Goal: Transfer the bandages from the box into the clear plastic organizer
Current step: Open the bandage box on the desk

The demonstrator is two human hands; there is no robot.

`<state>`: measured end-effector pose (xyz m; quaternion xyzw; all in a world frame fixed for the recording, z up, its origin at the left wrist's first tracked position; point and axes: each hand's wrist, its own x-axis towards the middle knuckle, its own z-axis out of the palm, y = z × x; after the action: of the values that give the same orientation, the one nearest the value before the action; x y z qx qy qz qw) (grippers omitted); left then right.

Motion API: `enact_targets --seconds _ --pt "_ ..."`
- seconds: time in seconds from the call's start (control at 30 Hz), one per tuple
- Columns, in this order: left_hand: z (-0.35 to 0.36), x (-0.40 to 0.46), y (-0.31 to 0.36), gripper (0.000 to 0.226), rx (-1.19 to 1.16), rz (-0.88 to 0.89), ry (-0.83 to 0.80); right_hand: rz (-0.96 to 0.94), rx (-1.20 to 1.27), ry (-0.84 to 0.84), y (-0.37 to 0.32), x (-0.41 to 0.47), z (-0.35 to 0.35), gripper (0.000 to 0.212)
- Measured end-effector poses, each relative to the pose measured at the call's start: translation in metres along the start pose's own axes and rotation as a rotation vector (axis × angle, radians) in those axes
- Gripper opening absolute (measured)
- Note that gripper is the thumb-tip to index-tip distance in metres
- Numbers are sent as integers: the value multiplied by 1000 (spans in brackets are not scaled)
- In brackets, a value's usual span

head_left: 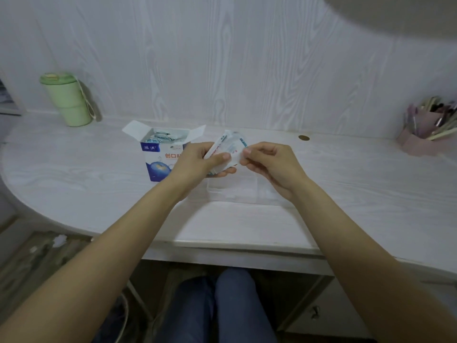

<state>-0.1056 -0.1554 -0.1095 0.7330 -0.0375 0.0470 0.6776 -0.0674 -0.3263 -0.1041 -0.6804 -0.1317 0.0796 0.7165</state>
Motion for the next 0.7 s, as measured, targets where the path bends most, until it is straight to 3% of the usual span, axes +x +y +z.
enact_targets --seconds 0.1,0.27,0.4,0.53,0.7 --pt "0 0 -2 9 32 0 -18 59 24 14 2 1 1 19" --pt "1 -1 -2 8 -5 -12 -21 85 57 39 3 1 2 11" --pt "-5 2 -5 9 25 6 83 134 96 81 2 1 -5 24" --pt "-8 4 -4 6 186 74 142 54 -181 101 6 0 -10 5" --pt "-9 7 -8 6 329 84 157 -48 -583 122 13 -2 1 11"
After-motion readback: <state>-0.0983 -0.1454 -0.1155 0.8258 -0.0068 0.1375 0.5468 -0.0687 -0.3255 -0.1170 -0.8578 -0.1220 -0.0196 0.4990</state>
